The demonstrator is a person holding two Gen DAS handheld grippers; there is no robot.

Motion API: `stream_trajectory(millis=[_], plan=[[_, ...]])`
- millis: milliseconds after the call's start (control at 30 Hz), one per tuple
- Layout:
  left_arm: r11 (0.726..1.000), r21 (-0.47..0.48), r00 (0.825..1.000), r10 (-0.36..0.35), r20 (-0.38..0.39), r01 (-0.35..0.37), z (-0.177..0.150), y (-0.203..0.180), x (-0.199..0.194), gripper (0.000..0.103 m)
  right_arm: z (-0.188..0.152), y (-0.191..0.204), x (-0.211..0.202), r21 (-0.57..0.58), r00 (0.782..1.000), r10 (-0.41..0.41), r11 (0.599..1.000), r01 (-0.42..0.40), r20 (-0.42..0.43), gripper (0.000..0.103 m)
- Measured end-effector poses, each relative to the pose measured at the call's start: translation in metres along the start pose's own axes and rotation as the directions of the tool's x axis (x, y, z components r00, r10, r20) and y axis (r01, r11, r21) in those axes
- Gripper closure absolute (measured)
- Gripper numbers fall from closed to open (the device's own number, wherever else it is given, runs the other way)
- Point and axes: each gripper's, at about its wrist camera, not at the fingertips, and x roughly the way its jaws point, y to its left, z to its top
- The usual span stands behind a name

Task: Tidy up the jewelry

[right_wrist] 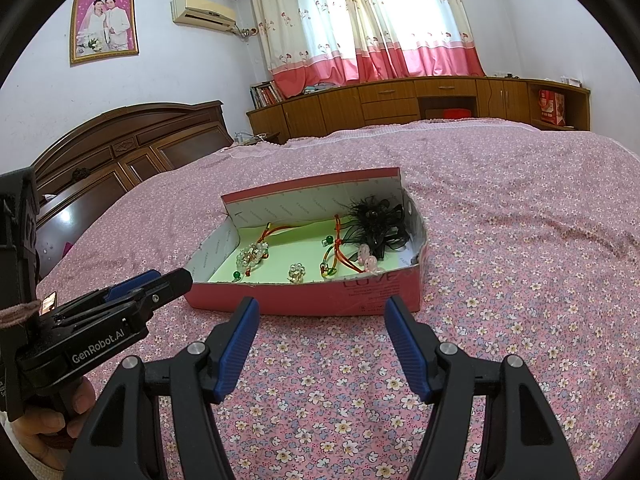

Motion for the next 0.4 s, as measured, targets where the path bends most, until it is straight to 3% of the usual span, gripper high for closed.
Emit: stream_trajectory(millis=[400], plan=[[1.0,0.0,1.0,-0.002,-0.007,0.002,0.0019,0.0,0.0018,0.064,0.0,-0.0004,0.0004,0.001,1.0,0.0,1.0,0.0,-0.003,0.035]])
